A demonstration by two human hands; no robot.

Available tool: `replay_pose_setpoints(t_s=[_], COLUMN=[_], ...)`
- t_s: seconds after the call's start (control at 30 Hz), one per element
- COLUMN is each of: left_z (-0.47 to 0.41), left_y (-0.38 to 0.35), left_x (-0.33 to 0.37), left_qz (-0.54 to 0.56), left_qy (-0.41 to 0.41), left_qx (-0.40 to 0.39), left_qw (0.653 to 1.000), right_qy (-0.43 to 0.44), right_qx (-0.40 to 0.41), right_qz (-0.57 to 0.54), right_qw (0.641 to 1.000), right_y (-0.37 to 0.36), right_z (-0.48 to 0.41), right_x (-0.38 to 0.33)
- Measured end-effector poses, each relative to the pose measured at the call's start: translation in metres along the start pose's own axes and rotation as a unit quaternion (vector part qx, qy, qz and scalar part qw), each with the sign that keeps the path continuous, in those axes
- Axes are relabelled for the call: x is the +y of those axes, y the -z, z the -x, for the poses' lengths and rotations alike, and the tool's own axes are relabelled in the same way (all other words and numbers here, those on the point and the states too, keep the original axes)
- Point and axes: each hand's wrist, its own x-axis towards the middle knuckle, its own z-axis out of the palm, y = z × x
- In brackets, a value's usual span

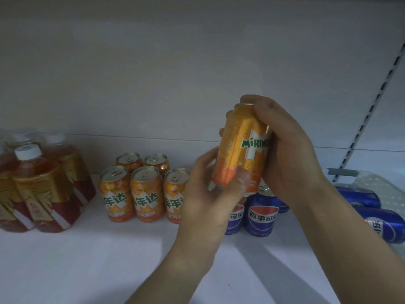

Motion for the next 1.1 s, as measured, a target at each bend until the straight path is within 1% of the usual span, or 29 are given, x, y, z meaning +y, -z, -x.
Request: replay_pose_setpoints(t_s=[0.07,0.1,0.17,0.27,0.3,0.37,0.4,0.47,0.5,0.53,0.63,0.67,0.73,0.8,0.83,0.87,0.97,1.03,1.1], left_z=[0.000,0.000,-0.001,-0.003,-0.003,-0.004,-0.003,-0.003,-0.003,-0.004,-0.003,-0.003,-0.002,-0.002,-0.003,-0.003,-0.005,-0.005,-0.004], left_y=[-0.002,-0.002,-0.001,0.005,0.007,0.005,0.003,0.002,0.003,0.005,0.009,0.009,0.008,0.008,0.009,0.011,0.015,0.016,0.014], left_x=[-0.001,-0.002,-0.002,-0.004,-0.003,-0.003,-0.003,-0.004,-0.004,-0.004,-0.002,-0.001,0.000,-0.001,-0.002,-0.002,0.000,0.002,0.002], left_qz=[-0.060,-0.065,-0.035,0.035,0.027,-0.031,-0.058,-0.070,-0.063,-0.039,0.077,0.079,0.019,-0.044,-0.058,-0.050,0.033,0.007,-0.059], left_qy=[-0.036,-0.045,-0.039,0.017,0.022,-0.001,-0.020,-0.035,-0.035,-0.027,0.035,0.040,0.008,-0.040,-0.052,-0.051,0.006,0.014,-0.010], left_qx=[0.031,0.047,0.051,0.008,0.000,-0.003,0.005,0.037,0.038,0.020,-0.044,-0.051,-0.050,-0.020,-0.008,-0.010,-0.056,-0.075,-0.056], left_qw=[0.997,0.996,0.997,0.999,0.999,1.000,0.998,0.996,0.997,0.999,0.995,0.995,0.999,0.998,0.997,0.997,0.998,0.997,0.997], right_qy=[0.006,0.006,0.006,0.004,0.006,0.011,0.014,0.018,0.020,0.020,0.013,0.015,0.024,0.026,0.025,0.024,0.018,0.027,0.037], right_qx=[0.001,0.002,0.003,-0.002,-0.001,-0.001,-0.004,-0.006,-0.005,-0.006,-0.022,-0.019,-0.012,-0.013,-0.014,-0.015,-0.020,-0.013,-0.005], right_qz=[0.011,0.015,0.019,-0.002,-0.008,-0.007,0.001,0.022,0.028,0.028,0.003,0.003,0.008,0.015,0.019,0.025,0.023,0.029,0.050], right_qw=[1.000,1.000,1.000,1.000,1.000,1.000,1.000,1.000,0.999,0.999,1.000,1.000,1.000,0.999,0.999,0.999,0.999,0.999,0.998], right_y=[-0.002,-0.002,-0.002,-0.001,0.000,0.000,-0.001,-0.004,-0.005,-0.005,-0.005,-0.004,-0.003,-0.005,-0.006,-0.007,-0.006,-0.005,-0.006], right_z=[0.001,0.001,0.001,0.001,0.001,0.002,0.002,0.003,0.003,0.003,0.002,0.002,0.002,0.003,0.003,0.003,0.004,0.004,0.006], right_x=[0.002,0.003,0.006,0.003,0.002,0.001,0.001,0.001,0.001,0.000,-0.006,-0.007,-0.008,-0.006,-0.005,-0.005,-0.007,-0.009,-0.008])
